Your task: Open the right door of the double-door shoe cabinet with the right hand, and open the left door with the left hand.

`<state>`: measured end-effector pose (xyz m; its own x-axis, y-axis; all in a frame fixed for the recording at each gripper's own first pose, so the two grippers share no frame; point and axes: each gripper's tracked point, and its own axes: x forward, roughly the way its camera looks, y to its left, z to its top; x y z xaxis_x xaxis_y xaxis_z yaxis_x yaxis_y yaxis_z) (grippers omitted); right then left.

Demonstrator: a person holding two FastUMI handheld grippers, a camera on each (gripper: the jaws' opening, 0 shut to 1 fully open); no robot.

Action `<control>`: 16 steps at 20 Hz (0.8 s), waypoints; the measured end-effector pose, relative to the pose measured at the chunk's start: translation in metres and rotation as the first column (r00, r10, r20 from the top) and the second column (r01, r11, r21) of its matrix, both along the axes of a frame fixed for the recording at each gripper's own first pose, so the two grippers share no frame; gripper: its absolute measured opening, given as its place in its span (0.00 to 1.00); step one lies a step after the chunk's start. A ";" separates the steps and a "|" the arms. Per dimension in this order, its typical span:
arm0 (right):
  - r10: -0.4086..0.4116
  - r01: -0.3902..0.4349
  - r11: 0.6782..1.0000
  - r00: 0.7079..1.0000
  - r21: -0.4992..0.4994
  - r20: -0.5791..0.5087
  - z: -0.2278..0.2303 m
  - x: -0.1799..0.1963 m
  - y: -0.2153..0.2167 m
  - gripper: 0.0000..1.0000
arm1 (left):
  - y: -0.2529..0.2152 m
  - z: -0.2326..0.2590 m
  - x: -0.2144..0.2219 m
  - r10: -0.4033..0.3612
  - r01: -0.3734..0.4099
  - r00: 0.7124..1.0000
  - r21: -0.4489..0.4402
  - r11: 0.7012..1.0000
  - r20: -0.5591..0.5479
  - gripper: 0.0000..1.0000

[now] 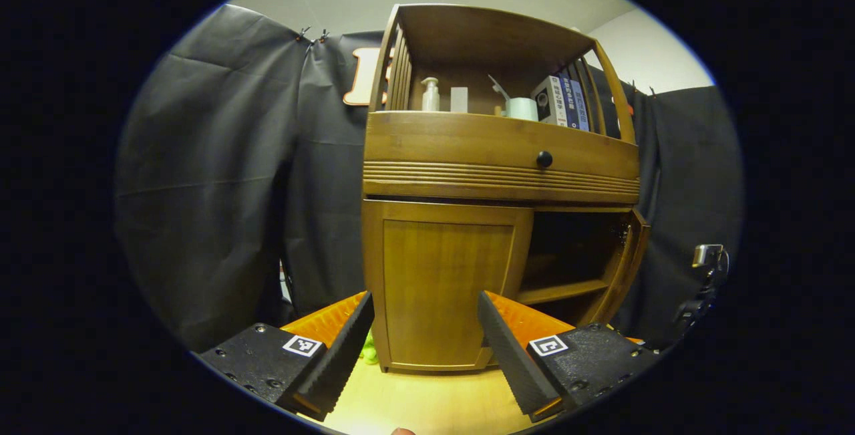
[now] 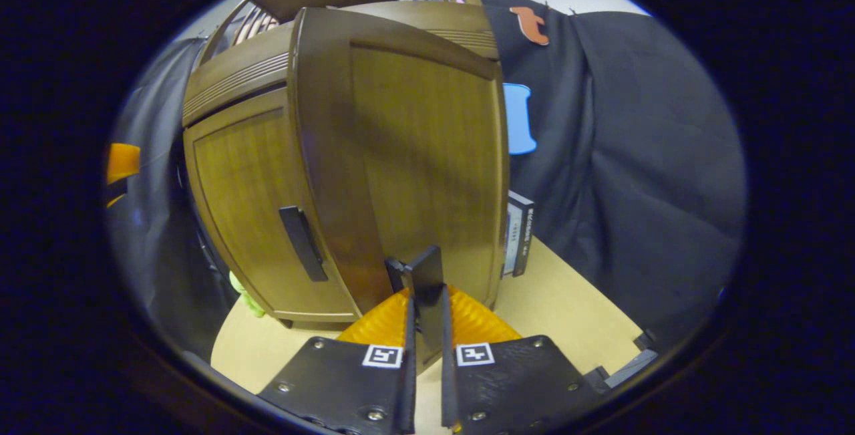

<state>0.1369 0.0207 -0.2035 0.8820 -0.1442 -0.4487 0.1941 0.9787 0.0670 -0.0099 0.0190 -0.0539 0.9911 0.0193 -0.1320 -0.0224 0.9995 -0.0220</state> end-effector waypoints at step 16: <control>-0.103 0.105 0.994 0.994 -0.041 0.039 0.031 -0.016 -0.079 0.09 | -0.078 -0.050 0.051 -0.139 0.138 0.989 -0.031 0.990 -0.049 0.97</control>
<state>0.1213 -0.0582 -0.1721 0.8771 -0.2546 -0.4074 0.2933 0.9554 0.0344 0.0413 -0.0590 -0.1035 0.9758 -0.1220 -0.1814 0.1144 0.9921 -0.0514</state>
